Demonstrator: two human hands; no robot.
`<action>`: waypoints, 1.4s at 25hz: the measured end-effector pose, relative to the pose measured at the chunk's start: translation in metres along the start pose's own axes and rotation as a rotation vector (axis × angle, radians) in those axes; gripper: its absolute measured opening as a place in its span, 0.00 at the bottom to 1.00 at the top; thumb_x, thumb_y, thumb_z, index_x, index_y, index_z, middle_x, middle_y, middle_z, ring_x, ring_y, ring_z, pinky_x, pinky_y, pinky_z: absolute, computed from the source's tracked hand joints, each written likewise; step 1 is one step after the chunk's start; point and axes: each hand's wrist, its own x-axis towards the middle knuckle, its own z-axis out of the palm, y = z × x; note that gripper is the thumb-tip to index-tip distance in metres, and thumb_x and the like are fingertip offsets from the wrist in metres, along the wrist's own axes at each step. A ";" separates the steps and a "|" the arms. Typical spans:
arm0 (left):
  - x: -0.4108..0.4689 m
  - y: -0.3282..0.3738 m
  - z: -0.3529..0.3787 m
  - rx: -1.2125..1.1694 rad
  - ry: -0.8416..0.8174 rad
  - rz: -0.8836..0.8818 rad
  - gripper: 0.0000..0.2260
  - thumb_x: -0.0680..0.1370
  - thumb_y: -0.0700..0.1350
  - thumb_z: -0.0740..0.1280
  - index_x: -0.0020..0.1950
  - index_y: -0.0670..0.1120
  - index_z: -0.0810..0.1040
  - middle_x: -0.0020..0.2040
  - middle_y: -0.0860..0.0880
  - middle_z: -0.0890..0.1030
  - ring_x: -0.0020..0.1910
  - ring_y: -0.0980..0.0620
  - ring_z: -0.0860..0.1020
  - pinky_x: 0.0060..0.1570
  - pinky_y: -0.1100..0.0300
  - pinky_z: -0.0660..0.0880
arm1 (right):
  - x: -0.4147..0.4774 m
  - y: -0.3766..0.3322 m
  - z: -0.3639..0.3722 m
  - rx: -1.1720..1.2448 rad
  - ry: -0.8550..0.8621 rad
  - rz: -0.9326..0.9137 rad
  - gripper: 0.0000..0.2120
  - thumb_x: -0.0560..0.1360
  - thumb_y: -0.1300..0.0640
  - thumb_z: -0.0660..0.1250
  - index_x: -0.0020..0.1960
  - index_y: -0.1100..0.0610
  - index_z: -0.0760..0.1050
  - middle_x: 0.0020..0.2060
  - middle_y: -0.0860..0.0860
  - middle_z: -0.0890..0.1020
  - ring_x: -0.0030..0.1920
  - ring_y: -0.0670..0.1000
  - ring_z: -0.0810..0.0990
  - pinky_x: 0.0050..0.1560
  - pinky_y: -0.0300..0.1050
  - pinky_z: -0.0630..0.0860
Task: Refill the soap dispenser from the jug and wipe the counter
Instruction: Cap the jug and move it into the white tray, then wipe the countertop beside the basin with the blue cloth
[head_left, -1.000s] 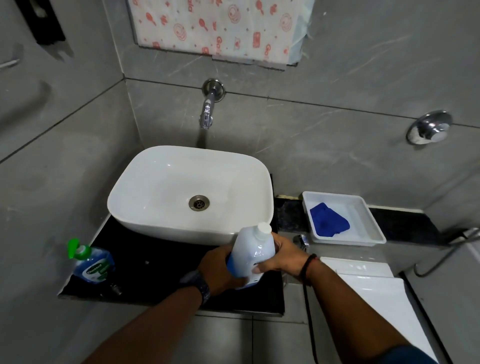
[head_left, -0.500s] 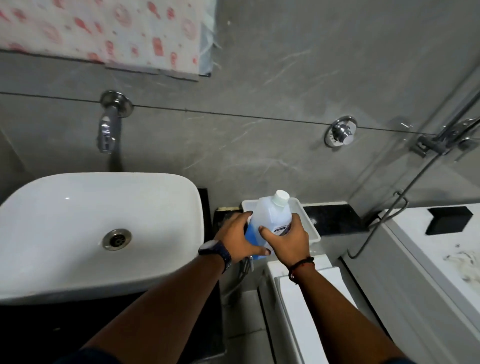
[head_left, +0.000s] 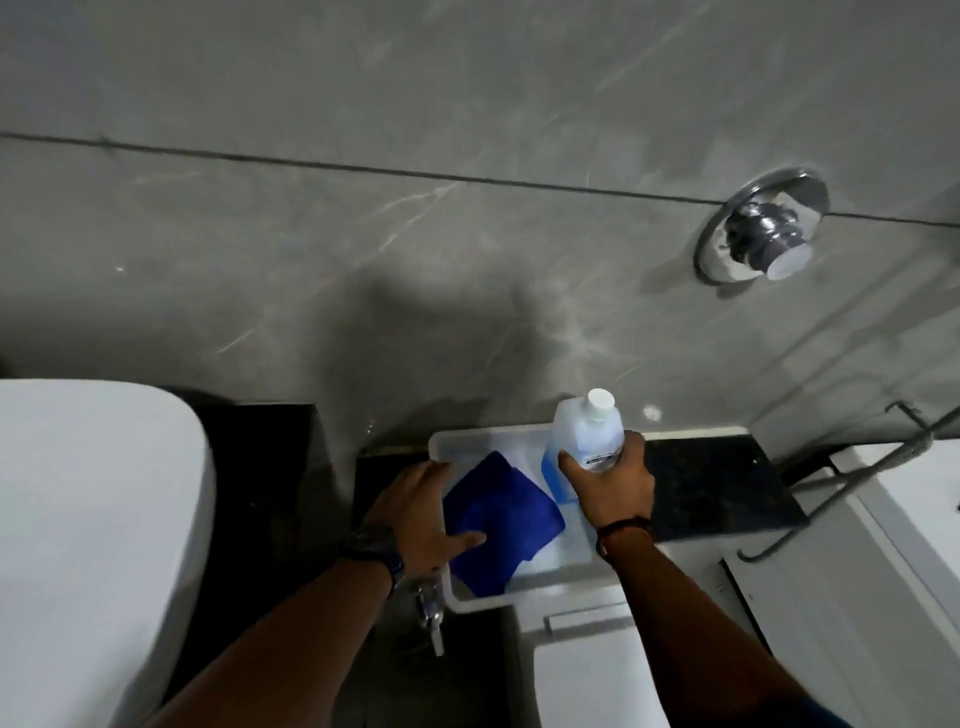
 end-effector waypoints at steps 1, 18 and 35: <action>0.012 -0.004 0.010 0.046 -0.025 0.006 0.50 0.57 0.77 0.59 0.73 0.52 0.56 0.75 0.49 0.58 0.73 0.48 0.58 0.68 0.52 0.61 | 0.015 0.010 0.008 -0.006 0.001 0.005 0.33 0.61 0.49 0.79 0.59 0.56 0.68 0.52 0.59 0.80 0.50 0.62 0.79 0.49 0.56 0.79; 0.043 -0.033 0.051 0.250 -0.240 0.028 0.54 0.62 0.76 0.56 0.73 0.48 0.34 0.72 0.52 0.32 0.73 0.53 0.35 0.67 0.57 0.36 | 0.014 0.073 0.065 0.057 0.279 0.188 0.33 0.62 0.49 0.79 0.59 0.62 0.68 0.53 0.62 0.75 0.53 0.61 0.75 0.52 0.54 0.74; -0.010 -0.011 -0.014 0.257 -0.063 0.171 0.40 0.67 0.72 0.59 0.73 0.53 0.55 0.76 0.50 0.55 0.74 0.47 0.54 0.71 0.50 0.54 | -0.038 0.030 0.088 0.525 -0.223 0.610 0.20 0.69 0.66 0.69 0.59 0.57 0.72 0.56 0.60 0.79 0.53 0.61 0.78 0.59 0.62 0.75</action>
